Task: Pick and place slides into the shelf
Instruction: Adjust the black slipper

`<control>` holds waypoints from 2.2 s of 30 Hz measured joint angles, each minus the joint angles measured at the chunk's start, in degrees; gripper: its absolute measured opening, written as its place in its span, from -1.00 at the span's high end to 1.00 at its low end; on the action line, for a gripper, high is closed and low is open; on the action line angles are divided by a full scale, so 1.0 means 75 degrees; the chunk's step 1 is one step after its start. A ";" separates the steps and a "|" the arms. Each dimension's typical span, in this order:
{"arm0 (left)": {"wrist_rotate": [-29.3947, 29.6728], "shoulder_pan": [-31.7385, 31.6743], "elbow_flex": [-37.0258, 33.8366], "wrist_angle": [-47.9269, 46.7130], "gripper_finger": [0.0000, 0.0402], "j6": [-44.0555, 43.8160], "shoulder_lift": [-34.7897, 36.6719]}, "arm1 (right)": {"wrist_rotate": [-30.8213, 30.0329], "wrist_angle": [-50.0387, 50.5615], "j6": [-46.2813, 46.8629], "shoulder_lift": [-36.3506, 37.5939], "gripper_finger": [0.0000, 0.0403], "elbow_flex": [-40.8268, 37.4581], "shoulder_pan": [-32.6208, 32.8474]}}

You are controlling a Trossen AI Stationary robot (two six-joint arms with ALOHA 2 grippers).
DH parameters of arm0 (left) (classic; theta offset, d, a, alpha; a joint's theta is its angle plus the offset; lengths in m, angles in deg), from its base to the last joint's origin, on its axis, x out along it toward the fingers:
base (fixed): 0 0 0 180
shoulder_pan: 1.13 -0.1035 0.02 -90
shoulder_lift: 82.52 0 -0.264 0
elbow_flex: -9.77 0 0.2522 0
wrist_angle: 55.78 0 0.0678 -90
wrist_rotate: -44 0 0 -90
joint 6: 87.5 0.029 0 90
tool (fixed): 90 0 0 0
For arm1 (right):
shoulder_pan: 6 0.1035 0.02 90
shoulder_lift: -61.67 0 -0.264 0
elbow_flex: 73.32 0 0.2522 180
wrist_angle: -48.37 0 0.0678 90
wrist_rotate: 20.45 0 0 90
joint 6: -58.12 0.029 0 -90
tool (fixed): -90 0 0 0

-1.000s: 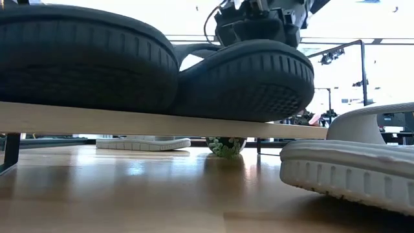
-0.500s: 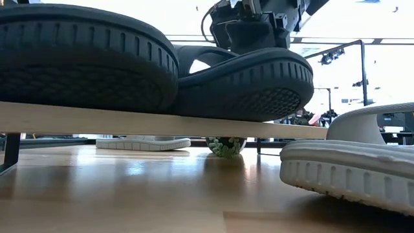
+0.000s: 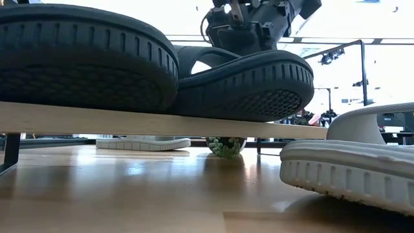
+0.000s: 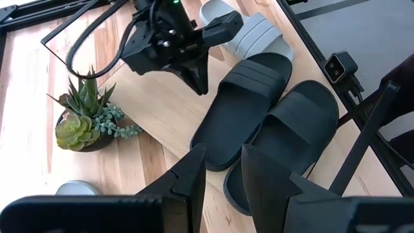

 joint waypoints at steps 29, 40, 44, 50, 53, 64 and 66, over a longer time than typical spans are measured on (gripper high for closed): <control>-0.0615 -0.0447 0.0005 0.0027 0.56 0.0212 -0.0081 | -0.1452 -0.1552 -0.1423 0.1807 0.86 0.0000 -0.0573; -0.2643 -0.2493 0.0006 0.0488 0.59 0.2014 -0.1198 | -0.3806 0.1438 -0.0914 0.3679 0.86 0.0003 0.0419; -0.3217 -0.2757 0.0006 0.0836 0.70 0.2495 -0.1828 | -0.4662 0.2109 -0.0238 0.3733 0.86 0.0003 0.1016; -0.3449 -0.2762 0.0003 0.1329 0.96 0.2914 -0.2667 | -0.5672 0.3242 0.1048 0.3727 0.86 0.0000 0.1760; -0.3799 -0.2765 0.0006 0.1647 0.97 0.2924 -0.3103 | -0.6274 0.4114 0.2050 0.3730 0.86 0.0000 0.2183; -0.3896 -0.2751 0.0002 0.2139 0.97 0.3035 -0.4116 | -0.7451 0.5621 0.4567 0.3727 0.86 0.0000 0.3407; -0.3899 -0.2751 0.0000 0.2183 0.97 0.3097 -0.4239 | -0.7545 0.5619 0.4667 0.3730 0.86 0.0000 0.3472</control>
